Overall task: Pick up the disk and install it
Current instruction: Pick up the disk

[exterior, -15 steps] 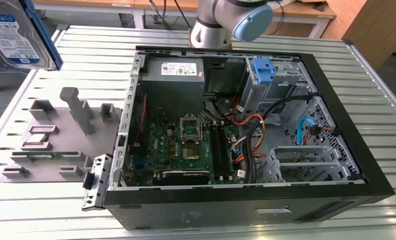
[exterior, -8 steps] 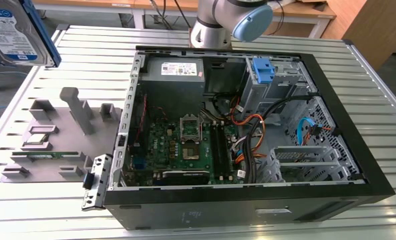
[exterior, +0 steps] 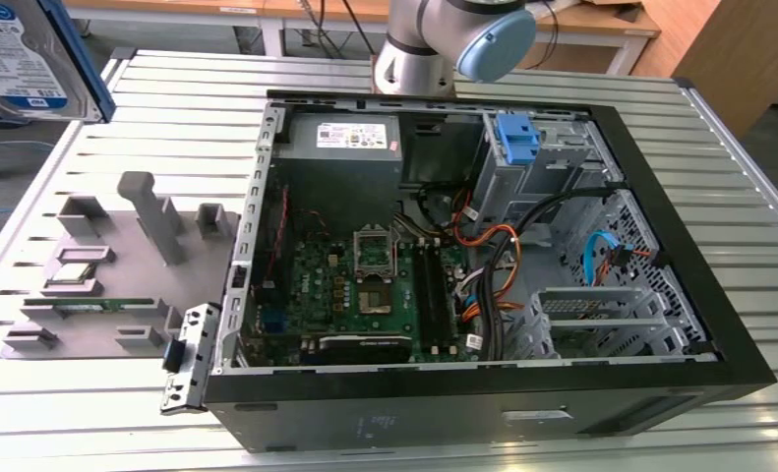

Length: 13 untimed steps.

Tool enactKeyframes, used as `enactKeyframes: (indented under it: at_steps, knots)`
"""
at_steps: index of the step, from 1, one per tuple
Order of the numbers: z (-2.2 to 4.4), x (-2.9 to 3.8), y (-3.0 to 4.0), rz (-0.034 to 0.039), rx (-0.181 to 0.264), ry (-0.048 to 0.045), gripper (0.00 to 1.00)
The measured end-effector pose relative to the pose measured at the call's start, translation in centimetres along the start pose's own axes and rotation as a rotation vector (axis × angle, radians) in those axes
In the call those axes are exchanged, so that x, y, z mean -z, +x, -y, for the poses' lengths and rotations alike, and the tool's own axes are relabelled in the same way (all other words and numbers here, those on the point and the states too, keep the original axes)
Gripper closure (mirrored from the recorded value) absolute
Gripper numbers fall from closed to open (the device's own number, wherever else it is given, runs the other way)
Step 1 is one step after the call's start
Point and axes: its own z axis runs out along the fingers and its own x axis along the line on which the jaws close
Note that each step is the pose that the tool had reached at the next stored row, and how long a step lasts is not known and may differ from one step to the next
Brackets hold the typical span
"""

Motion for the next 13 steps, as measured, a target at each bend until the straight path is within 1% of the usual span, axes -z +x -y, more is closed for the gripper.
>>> enactKeyframes:
  at_steps: [9,13]
  knots:
    - [-0.03,1.22,-0.06,-0.0001,0.000,-0.0001,0.65]
    - [-0.03,1.37,-0.07,0.0000,0.000,0.0000,0.65]
